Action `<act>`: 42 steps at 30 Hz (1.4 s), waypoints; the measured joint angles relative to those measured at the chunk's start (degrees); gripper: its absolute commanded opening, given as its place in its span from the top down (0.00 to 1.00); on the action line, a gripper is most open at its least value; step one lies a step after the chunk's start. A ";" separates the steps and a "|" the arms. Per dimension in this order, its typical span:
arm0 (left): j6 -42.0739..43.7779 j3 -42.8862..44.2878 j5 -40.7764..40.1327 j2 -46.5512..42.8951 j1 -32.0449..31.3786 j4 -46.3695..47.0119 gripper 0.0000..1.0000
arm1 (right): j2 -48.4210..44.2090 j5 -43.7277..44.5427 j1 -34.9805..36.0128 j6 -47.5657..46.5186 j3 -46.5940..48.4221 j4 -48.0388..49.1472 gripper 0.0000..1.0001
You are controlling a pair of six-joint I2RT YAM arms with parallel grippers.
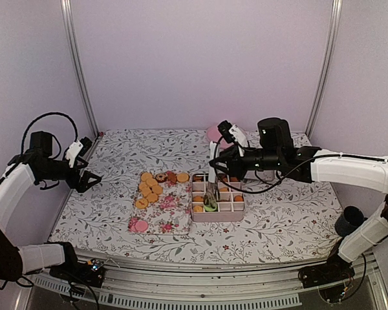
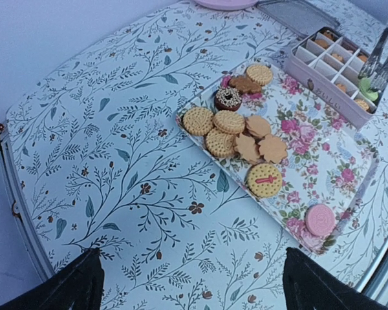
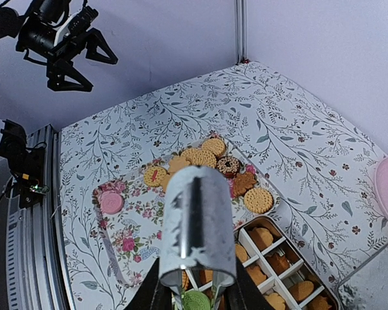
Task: Pack the cookies
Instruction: Adjust the fake cookies in the empty pocket of the box.
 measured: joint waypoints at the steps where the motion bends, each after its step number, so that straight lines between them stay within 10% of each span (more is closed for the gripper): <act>1: 0.00 0.02 0.00 0.00 -0.07 -0.04 0.03 | -0.28 0.02 0.00 -0.15 0.00 -0.26 0.92; 12: 0.00 0.04 -0.04 0.00 -0.33 -0.35 0.03 | -6.84 2.45 0.09 -0.44 -3.80 -4.72 0.97; 29: 0.00 0.66 -0.26 0.00 -0.48 -0.50 0.03 | -0.55 -0.57 -0.11 -0.66 2.89 -3.87 0.66; 42: 0.02 0.68 -0.98 0.00 -0.48 -0.50 0.03 | 3.08 -3.50 -1.11 -1.97 3.76 -3.87 0.69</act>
